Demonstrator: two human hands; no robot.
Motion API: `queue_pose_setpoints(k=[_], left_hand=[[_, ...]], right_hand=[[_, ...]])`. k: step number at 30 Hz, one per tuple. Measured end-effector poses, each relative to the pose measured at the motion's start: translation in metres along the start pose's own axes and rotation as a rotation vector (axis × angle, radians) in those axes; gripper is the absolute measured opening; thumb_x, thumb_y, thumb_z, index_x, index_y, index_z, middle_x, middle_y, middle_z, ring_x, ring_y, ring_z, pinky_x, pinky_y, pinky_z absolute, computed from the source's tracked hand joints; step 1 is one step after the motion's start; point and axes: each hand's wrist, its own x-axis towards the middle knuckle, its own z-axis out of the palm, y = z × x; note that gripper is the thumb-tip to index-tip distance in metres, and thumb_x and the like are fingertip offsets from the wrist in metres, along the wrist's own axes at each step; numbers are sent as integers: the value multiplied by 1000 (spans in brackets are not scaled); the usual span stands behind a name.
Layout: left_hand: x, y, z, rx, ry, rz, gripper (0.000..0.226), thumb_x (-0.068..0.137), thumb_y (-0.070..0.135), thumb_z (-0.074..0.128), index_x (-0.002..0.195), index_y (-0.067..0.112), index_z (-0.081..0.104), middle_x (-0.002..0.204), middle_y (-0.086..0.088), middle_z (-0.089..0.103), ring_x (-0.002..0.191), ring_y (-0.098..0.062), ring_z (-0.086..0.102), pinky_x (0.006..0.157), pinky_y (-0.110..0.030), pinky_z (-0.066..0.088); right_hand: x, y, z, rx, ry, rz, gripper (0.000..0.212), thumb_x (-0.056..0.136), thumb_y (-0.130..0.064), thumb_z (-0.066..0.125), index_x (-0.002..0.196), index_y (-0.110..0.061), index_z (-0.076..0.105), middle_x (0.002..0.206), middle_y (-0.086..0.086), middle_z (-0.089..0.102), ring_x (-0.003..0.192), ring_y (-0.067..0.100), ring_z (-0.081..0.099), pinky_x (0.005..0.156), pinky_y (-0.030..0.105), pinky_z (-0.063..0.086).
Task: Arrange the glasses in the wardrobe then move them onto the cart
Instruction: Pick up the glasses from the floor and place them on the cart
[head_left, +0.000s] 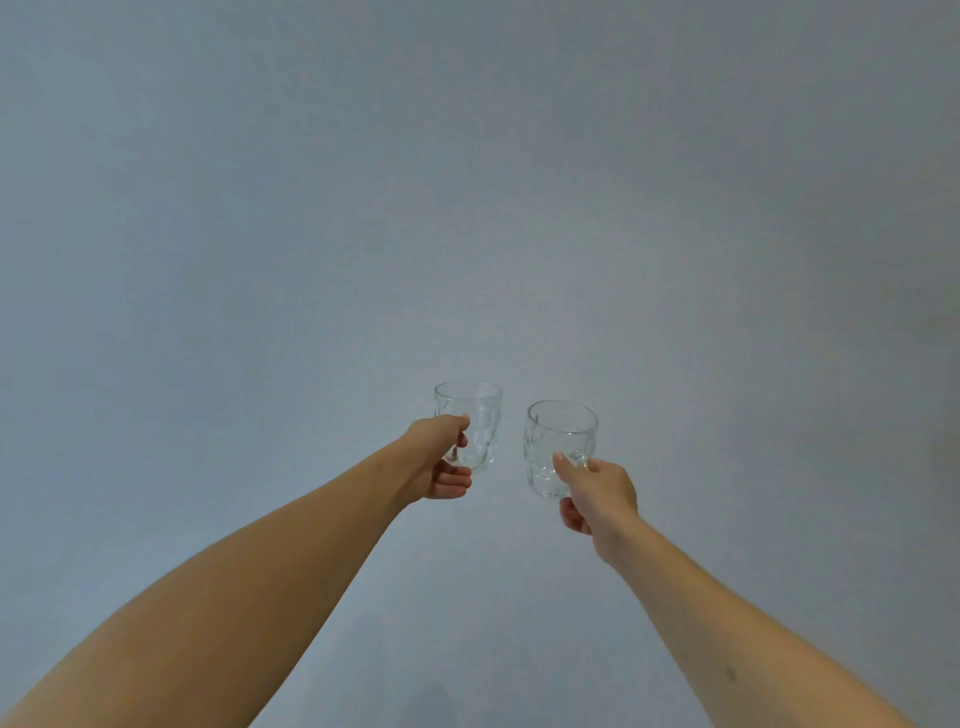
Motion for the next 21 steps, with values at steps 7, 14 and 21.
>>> queue_pose_setpoints(k=[7,14,21], left_hand=[[-71,-26,-103,-57,294,-35,31,100,43,54,94,12,56,86,-21,66,69,-30,68,59,-34,60],[-156,-51,-215,-113,518,-56,32,100,43,54,96,11,57,90,-24,67,74,-32,70,58,-36,60],[-238,-76,-340,-152,687,-83,33,99,44,56,96,11,58,91,-24,68,74,-33,70,57,-35,59]], right_hand=[[-37,-4,102,16,-289,-14,31,90,-36,74,89,-7,62,63,6,52,52,22,49,56,32,50],[-110,-18,212,44,-530,-22,44,90,-40,74,94,3,64,63,7,57,53,23,54,57,32,55],[-207,-38,331,65,-692,-42,54,90,-42,74,105,8,60,69,13,59,56,24,56,57,33,57]])
